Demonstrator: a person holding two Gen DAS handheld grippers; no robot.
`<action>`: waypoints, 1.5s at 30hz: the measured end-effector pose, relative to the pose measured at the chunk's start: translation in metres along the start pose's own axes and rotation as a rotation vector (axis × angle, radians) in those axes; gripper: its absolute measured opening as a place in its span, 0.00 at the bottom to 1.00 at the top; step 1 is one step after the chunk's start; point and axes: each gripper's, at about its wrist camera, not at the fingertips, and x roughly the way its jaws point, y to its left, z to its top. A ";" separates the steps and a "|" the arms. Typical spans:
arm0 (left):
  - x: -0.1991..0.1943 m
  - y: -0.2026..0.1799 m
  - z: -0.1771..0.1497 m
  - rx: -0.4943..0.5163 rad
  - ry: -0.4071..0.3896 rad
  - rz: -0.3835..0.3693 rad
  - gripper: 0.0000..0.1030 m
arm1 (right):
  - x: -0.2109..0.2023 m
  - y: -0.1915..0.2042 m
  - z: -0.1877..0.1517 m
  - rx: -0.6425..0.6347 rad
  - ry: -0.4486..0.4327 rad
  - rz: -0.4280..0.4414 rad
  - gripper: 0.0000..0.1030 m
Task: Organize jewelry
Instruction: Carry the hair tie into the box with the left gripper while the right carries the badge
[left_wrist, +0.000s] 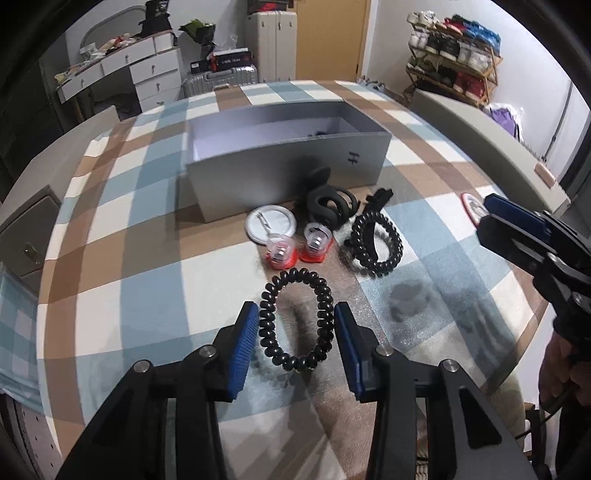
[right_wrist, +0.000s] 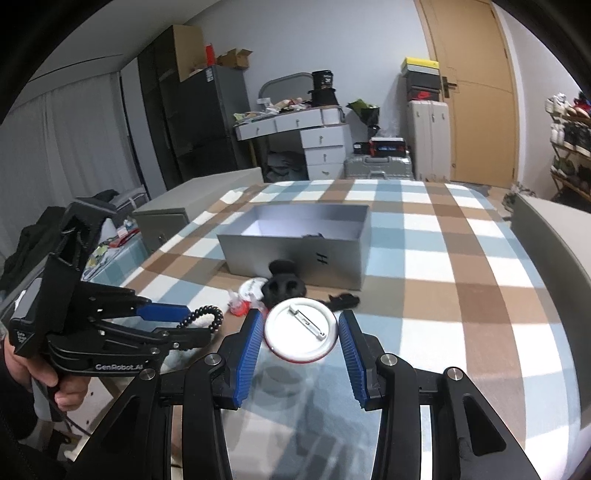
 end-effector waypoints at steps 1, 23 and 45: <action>-0.003 0.002 0.000 -0.004 -0.009 0.001 0.35 | 0.001 0.002 0.003 -0.001 -0.002 0.009 0.40; -0.025 0.036 0.064 -0.060 -0.186 -0.026 0.35 | 0.041 -0.003 0.074 0.055 -0.073 0.164 0.40; 0.027 0.041 0.116 -0.047 -0.121 -0.093 0.35 | 0.112 -0.038 0.110 0.110 -0.025 0.238 0.40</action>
